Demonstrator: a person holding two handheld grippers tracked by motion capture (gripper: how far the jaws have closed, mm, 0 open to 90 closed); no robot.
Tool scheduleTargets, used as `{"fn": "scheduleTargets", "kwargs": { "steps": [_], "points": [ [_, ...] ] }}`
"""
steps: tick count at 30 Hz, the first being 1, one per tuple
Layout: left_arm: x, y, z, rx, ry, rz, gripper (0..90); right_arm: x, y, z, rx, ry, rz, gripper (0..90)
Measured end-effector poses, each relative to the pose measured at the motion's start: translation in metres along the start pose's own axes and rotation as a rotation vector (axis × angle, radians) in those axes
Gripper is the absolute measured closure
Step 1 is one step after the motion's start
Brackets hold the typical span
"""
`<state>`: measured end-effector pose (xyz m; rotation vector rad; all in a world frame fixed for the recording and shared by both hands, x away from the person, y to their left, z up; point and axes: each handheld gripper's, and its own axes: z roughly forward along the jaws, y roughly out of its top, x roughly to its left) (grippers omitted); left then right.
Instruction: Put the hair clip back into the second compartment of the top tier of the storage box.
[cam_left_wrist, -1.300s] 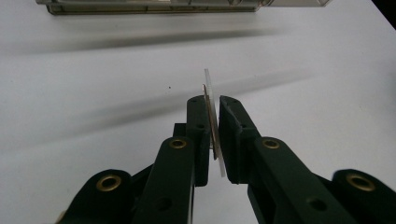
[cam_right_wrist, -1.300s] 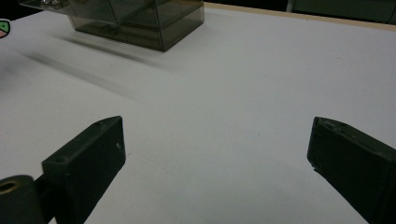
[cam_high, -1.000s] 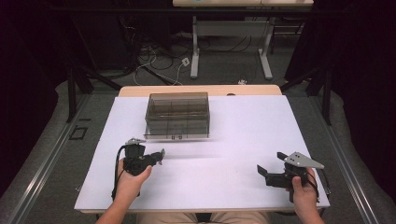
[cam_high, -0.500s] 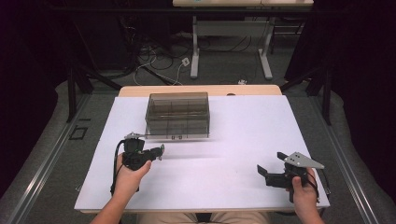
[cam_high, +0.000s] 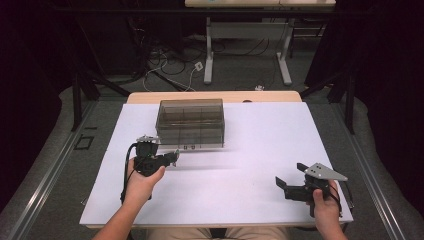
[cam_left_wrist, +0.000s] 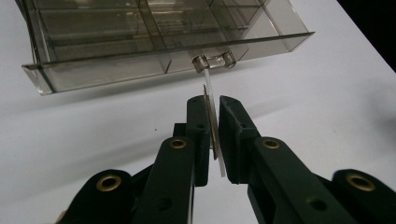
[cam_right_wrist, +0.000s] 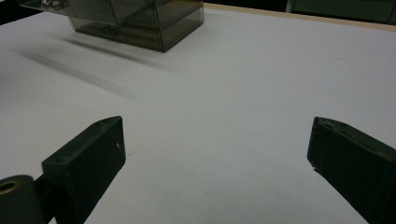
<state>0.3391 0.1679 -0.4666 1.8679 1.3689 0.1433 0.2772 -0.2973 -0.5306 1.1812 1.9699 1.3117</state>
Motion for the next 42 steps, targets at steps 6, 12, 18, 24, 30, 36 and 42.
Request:
{"fn": "scheduleTargets", "kwargs": {
  "steps": [6,12,18,24,30,36,42],
  "points": [
    [-0.004,0.009,-0.002,-0.005,0.000,0.013,82.7,0.000,0.000,0.000,0.002,0.005,-0.002,4.0],
    [-0.007,0.015,-0.002,-0.004,-0.002,0.022,82.7,0.000,0.000,0.000,-0.001,0.004,0.003,4.0],
    [-0.009,0.022,0.001,-0.003,-0.004,0.023,82.7,0.000,0.000,0.000,0.009,0.004,0.006,4.0],
    [-0.010,0.028,0.004,0.001,-0.008,0.021,82.7,0.000,-0.001,0.000,-0.001,0.003,0.012,4.0],
    [-0.012,0.035,0.005,0.005,-0.012,0.019,82.8,0.001,-0.001,-0.001,0.001,-0.003,0.015,4.0],
    [-0.014,0.042,0.010,0.001,-0.014,0.016,82.7,0.002,-0.001,0.000,0.007,0.002,0.020,4.0],
    [-0.016,0.048,0.015,0.010,-0.005,0.018,82.8,0.001,-0.001,0.000,0.002,0.001,0.016,4.0]
  ]
}}
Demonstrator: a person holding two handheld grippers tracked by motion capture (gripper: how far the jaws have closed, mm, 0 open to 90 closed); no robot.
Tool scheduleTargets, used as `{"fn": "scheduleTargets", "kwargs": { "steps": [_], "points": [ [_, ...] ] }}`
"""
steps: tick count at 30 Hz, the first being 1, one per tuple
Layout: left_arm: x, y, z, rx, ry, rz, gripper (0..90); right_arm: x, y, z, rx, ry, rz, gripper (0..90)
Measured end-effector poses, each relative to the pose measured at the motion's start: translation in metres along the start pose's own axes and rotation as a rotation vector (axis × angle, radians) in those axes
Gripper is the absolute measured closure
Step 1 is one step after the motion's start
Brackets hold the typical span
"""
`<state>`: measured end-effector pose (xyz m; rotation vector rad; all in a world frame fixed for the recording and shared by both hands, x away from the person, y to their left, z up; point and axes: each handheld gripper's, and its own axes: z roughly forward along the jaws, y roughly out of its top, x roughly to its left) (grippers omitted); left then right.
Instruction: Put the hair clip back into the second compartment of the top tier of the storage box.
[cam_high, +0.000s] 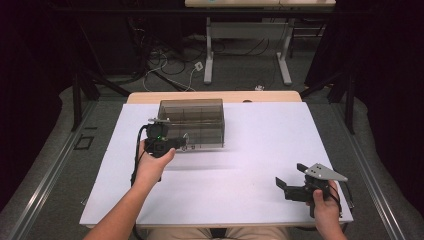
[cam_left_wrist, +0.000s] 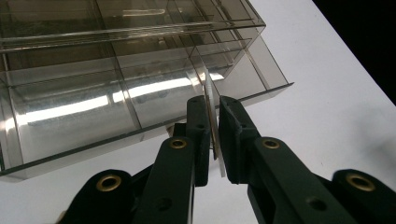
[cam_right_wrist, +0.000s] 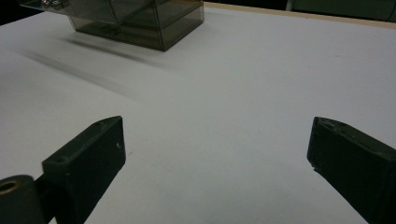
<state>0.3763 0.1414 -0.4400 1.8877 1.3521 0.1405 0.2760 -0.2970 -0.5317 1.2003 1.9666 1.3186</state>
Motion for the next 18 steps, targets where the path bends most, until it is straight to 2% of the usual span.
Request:
{"fn": "scheduleTargets", "kwargs": {
  "steps": [1,8,9,10,15,18],
  "points": [
    [-0.001,0.001,0.002,-0.016,0.008,-0.003,82.7,0.000,0.000,0.000,-0.001,-0.002,0.000,4.0],
    [-0.002,0.007,0.009,-0.020,0.010,-0.018,82.7,-0.001,0.000,-0.001,-0.002,0.000,-0.009,4.0],
    [-0.001,0.009,0.008,-0.003,0.002,-0.017,82.8,-0.002,0.000,-0.001,0.000,0.000,-0.008,4.0],
    [-0.002,0.009,0.010,-0.020,0.012,-0.020,82.7,-0.002,0.000,-0.001,-0.005,0.003,-0.007,4.0],
    [-0.001,0.012,0.015,-0.017,0.015,-0.023,82.7,-0.001,0.000,-0.002,0.008,-0.006,0.002,4.0],
    [-0.001,0.013,0.018,-0.023,0.017,-0.038,82.8,-0.001,0.000,-0.002,0.005,-0.004,0.001,4.0]
  ]
}}
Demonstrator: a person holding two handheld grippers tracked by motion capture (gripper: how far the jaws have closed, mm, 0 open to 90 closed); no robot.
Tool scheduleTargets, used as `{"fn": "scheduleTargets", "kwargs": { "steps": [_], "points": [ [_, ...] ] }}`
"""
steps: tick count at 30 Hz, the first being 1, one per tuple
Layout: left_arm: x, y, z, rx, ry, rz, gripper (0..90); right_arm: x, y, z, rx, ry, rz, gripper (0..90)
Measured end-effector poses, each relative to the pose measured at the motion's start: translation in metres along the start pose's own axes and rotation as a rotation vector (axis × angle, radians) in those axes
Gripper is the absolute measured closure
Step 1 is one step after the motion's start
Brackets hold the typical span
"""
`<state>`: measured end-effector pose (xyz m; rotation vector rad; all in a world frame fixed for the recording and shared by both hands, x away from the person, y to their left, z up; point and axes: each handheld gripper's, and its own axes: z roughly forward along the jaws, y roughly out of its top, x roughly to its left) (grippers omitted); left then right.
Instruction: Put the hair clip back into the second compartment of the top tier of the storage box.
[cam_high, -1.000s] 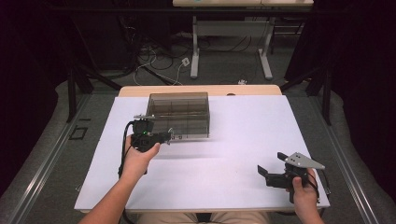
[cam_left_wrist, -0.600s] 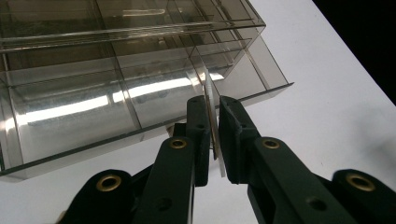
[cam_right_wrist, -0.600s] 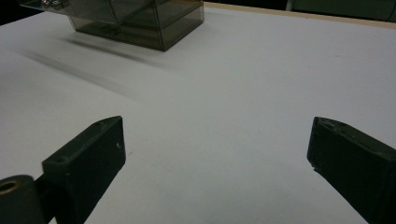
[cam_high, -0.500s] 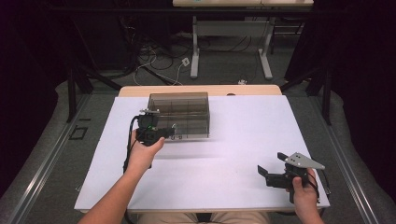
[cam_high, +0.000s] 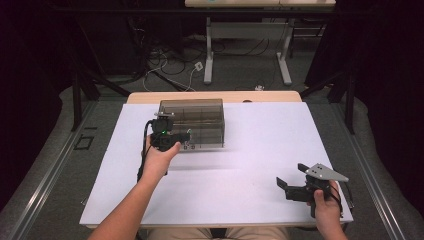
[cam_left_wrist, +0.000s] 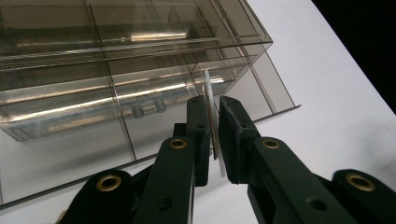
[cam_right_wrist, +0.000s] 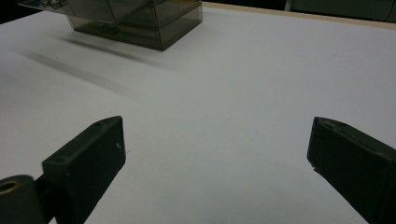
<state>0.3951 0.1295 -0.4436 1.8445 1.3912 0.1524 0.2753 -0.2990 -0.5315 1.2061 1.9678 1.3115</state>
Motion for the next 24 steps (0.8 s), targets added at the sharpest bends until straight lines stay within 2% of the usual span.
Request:
{"fn": "scheduleTargets", "kwargs": {
  "steps": [9,24],
  "points": [
    [0.003,0.004,0.010,-0.008,0.018,-0.031,82.7,-0.001,0.000,0.000,0.003,0.004,-0.013,4.0],
    [0.008,0.008,0.025,-0.012,0.050,-0.057,82.7,-0.001,0.000,0.000,0.004,0.001,-0.007,4.0]
  ]
}}
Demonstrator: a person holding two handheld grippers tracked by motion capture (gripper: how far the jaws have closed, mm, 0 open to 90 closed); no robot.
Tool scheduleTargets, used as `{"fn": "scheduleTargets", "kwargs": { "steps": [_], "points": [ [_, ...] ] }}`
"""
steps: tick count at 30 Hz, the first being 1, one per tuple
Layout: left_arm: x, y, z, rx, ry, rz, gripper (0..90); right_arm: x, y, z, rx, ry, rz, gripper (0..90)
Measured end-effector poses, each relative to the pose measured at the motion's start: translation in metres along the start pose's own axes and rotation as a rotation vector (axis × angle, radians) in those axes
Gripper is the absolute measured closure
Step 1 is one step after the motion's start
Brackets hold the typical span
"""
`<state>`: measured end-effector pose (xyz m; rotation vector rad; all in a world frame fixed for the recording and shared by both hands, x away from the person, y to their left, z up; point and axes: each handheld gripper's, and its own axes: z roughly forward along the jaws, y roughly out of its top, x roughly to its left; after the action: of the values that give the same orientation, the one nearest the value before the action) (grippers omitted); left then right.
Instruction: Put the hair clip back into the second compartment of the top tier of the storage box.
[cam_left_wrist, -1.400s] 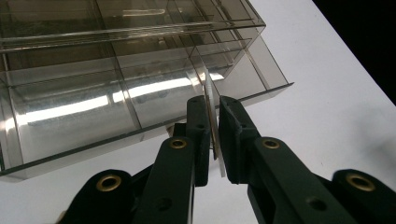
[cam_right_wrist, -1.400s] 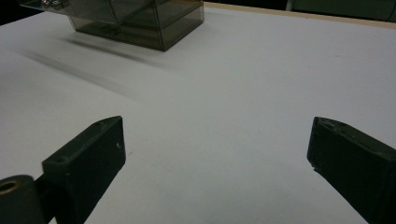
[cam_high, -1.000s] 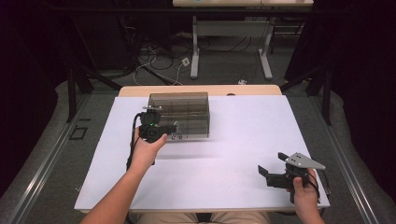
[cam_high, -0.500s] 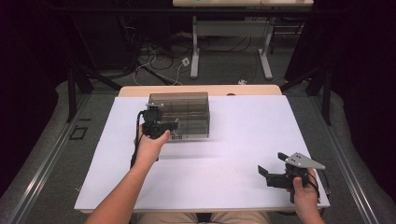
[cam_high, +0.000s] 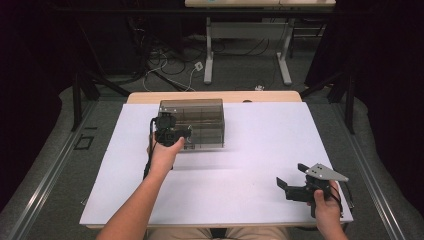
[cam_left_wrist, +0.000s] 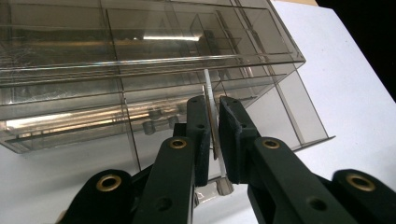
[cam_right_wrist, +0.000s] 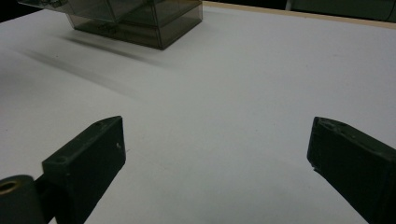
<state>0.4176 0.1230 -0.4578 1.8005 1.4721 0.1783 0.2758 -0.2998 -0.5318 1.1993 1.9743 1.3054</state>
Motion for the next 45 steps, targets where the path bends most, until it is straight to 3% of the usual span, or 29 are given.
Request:
{"fn": "scheduleTargets", "kwargs": {
  "steps": [22,45],
  "points": [
    [0.0019,0.0004,0.0094,0.013,0.025,-0.011,81.7,-0.0004,-0.0006,0.0004,-0.009,0.001,0.000,4.1],
    [-0.0050,-0.0032,0.0012,-0.005,0.003,0.017,59.9,-0.0004,-0.0007,0.0006,-0.009,0.003,-0.005,4.0]
  ]
}}
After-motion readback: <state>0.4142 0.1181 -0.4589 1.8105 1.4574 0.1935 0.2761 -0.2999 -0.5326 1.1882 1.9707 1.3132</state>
